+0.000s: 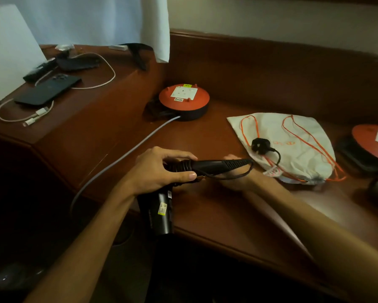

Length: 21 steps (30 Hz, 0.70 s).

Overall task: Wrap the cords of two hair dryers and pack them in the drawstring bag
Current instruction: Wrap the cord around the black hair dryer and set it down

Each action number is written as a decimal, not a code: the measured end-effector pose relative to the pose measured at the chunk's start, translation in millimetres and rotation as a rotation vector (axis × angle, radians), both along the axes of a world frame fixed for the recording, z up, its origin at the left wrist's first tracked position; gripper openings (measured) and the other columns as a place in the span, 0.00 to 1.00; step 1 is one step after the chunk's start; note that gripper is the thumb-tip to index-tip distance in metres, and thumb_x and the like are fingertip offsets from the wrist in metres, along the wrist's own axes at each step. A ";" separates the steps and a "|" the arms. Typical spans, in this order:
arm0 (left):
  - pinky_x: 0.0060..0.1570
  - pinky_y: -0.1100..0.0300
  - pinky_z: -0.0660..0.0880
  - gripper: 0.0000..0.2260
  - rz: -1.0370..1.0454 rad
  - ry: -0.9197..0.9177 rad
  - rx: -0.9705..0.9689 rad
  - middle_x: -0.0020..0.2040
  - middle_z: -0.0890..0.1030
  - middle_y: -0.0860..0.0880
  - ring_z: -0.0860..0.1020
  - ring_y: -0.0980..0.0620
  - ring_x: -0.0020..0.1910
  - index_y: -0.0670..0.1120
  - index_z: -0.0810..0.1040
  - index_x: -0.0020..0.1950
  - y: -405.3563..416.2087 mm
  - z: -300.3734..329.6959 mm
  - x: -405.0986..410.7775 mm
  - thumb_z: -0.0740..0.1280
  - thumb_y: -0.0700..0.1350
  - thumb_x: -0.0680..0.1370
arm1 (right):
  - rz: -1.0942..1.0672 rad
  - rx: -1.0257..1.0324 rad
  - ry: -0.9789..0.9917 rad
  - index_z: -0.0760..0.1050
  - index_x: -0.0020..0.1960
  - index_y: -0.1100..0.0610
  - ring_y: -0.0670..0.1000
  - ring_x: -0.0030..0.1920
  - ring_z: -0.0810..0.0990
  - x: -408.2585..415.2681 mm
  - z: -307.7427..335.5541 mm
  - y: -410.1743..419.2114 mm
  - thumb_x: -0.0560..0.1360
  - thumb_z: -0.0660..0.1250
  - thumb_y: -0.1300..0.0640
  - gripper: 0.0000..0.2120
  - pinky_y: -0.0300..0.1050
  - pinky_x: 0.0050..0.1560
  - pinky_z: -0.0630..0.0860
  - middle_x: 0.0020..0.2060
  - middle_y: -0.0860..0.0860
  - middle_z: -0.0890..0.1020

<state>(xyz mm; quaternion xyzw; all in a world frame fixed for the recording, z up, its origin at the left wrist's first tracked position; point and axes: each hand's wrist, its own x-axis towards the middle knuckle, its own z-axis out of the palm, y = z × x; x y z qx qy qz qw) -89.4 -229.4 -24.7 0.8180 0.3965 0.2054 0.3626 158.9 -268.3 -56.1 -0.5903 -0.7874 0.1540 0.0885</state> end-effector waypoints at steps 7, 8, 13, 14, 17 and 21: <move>0.56 0.58 0.74 0.24 -0.013 0.247 0.134 0.57 0.84 0.63 0.80 0.60 0.59 0.67 0.80 0.63 0.2 6.3 13.5 0.74 0.70 0.67 | 0.119 -0.165 0.070 0.73 0.32 0.62 0.49 0.29 0.67 7.4 26.5 43.6 0.77 0.72 0.55 0.18 0.41 0.31 0.63 0.28 0.55 0.73; 0.54 0.57 0.72 0.27 -0.005 0.300 0.181 0.59 0.84 0.59 0.80 0.56 0.60 0.66 0.78 0.66 -1.0 5.5 16.4 0.72 0.71 0.68 | 0.128 -0.177 0.070 0.73 0.33 0.62 0.49 0.29 0.67 5.6 30.3 44.7 0.77 0.72 0.53 0.19 0.43 0.31 0.64 0.29 0.57 0.73; 0.52 0.55 0.63 0.31 -0.048 0.433 0.323 0.47 0.83 0.52 0.80 0.45 0.58 0.61 0.72 0.72 -5.5 2.5 29.1 0.64 0.73 0.73 | 0.153 -0.246 0.050 0.76 0.36 0.56 0.47 0.29 0.69 -6.4 51.2 48.5 0.81 0.67 0.52 0.16 0.40 0.32 0.65 0.30 0.51 0.75; 0.51 0.55 0.63 0.29 -0.071 0.460 0.332 0.42 0.79 0.53 0.80 0.45 0.56 0.62 0.70 0.73 -5.4 2.8 30.5 0.63 0.72 0.74 | 0.164 -0.248 0.035 0.77 0.36 0.52 0.45 0.29 0.69 -9.7 56.0 49.4 0.81 0.66 0.54 0.15 0.39 0.32 0.66 0.29 0.46 0.76; 0.50 0.53 0.63 0.31 -0.085 0.553 0.299 0.50 0.82 0.48 0.79 0.41 0.58 0.63 0.62 0.77 -0.3 3.6 35.2 0.59 0.72 0.76 | 0.155 -0.252 -0.011 0.81 0.40 0.54 0.45 0.29 0.70 -16.6 71.2 50.4 0.82 0.63 0.55 0.14 0.38 0.32 0.66 0.30 0.46 0.79; 0.51 0.51 0.66 0.29 -0.127 0.643 0.164 0.65 0.79 0.44 0.76 0.37 0.63 0.68 0.57 0.77 11.9 9.4 38.2 0.59 0.71 0.77 | 0.198 -0.200 -0.182 0.81 0.43 0.55 0.48 0.31 0.74 -24.3 93.2 43.9 0.82 0.62 0.54 0.13 0.46 0.35 0.71 0.34 0.51 0.80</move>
